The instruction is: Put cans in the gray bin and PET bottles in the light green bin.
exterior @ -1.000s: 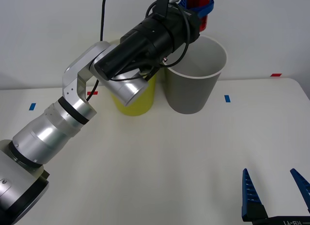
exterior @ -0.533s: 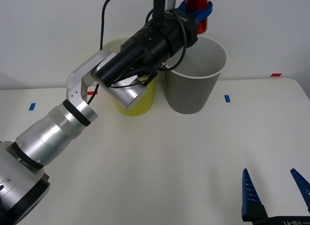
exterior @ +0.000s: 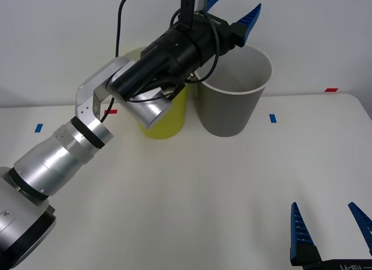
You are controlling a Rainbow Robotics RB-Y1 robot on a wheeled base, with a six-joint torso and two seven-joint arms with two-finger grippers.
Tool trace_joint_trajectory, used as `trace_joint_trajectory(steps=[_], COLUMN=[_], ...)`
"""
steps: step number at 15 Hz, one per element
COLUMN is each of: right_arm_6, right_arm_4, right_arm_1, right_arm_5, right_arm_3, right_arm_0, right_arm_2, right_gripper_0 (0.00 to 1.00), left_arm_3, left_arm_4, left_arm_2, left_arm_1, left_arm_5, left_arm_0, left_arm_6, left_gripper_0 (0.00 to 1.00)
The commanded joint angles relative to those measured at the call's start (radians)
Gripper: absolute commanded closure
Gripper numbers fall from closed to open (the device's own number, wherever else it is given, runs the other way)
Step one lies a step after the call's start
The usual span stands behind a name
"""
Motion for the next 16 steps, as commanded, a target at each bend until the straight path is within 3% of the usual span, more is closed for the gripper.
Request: trace_joint_trajectory(steps=[1, 7, 8, 10, 11, 14, 16], right_arm_6=[0.000, 0.000, 0.000, 0.000, 0.000, 0.000, 0.000], right_arm_4=[0.000, 0.000, 0.000, 0.000, 0.000, 0.000, 0.000], right_arm_1=[0.000, 0.000, 0.000, 0.000, 0.000, 0.000, 0.000], right_arm_5=[0.000, 0.000, 0.000, 0.000, 0.000, 0.000, 0.000], right_arm_3=[0.000, 0.000, 0.000, 0.000, 0.000, 0.000, 0.000], right_arm_0=[0.000, 0.000, 0.000, 0.000, 0.000, 0.000, 0.000], right_arm_2=[0.000, 0.000, 0.000, 0.000, 0.000, 0.000, 0.000], right_gripper_0=[0.00, 0.00, 0.00, 0.00, 0.00, 0.00, 0.00], left_arm_3=[0.000, -0.006, -0.037, -0.183, -0.232, -0.322, -0.439], left_arm_4=[0.002, 0.002, -0.003, -0.012, -0.019, -0.024, -0.009], left_arm_2=[-0.001, 0.001, 0.005, 0.028, 0.035, 0.090, 0.147], left_arm_1=[0.021, 0.023, 0.029, 0.043, 0.061, 0.112, 0.167], left_arm_5=[0.014, 0.020, 0.063, 0.284, 0.334, 0.371, 0.457], left_arm_0=[-0.011, -0.009, -0.009, -0.006, 0.001, 0.080, 0.156], left_arm_6=[0.006, 0.011, 0.008, -0.002, -0.006, -0.028, -0.040], left_gripper_0=[0.00, 0.00, 0.00, 0.00, 0.00, 0.00, 0.00])
